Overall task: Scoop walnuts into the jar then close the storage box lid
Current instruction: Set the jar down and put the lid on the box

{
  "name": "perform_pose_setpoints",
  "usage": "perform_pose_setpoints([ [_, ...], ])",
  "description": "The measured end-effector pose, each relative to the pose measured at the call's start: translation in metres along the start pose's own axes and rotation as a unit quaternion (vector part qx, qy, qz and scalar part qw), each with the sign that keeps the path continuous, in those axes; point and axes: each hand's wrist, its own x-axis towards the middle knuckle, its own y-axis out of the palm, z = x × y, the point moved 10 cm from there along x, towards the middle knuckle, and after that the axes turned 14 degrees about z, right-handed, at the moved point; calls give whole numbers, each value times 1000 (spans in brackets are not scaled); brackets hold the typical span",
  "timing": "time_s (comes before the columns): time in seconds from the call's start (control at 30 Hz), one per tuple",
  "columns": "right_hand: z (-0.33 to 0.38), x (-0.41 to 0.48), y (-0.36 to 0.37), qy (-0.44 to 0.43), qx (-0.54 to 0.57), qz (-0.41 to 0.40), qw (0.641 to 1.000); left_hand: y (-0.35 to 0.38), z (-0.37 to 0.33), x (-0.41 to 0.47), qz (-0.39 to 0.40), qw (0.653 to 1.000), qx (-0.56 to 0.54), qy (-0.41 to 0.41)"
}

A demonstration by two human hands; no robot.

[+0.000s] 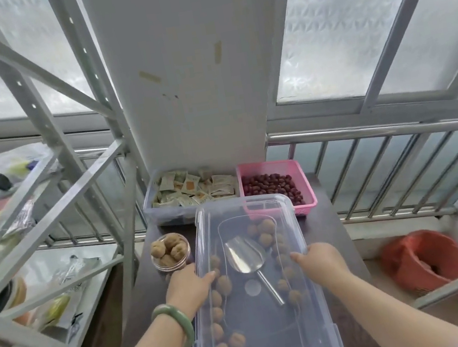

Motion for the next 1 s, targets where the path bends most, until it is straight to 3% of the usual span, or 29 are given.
perform_pose_setpoints([
  [0.47,-9,8,13,50,22,60,997,6,3,13,12,1000,-2,-5],
  [1.0,-31,5,-3,23,83,56,995,32,-3,5,27,997,-73,7],
])
